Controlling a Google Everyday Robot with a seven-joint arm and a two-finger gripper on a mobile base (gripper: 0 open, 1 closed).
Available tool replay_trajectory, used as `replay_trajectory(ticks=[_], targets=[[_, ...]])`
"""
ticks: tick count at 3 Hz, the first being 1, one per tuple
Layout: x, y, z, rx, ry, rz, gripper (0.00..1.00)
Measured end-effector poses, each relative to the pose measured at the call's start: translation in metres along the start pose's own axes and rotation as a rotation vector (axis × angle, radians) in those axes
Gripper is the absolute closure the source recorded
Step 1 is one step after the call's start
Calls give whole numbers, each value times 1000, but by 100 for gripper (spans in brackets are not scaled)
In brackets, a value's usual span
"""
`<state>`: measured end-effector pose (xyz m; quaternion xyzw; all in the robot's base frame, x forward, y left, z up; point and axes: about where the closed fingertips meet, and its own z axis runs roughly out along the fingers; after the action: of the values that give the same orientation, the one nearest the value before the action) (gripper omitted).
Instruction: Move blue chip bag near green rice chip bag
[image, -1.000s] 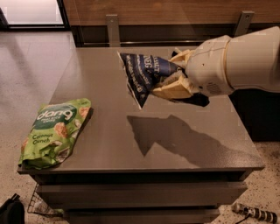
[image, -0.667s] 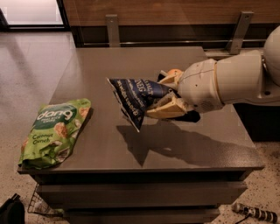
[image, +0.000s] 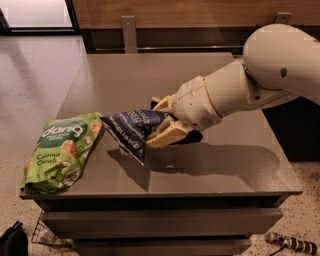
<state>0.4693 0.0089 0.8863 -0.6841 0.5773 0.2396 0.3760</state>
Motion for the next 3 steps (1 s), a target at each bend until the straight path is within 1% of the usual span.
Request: replay_trajectory(ticks=[1,2,3], targets=[[-1,1,-4,12,-5,5,75],[-4,2,-3,10,-5,0,45],[-6,3,-2,8,-5,-4,20]])
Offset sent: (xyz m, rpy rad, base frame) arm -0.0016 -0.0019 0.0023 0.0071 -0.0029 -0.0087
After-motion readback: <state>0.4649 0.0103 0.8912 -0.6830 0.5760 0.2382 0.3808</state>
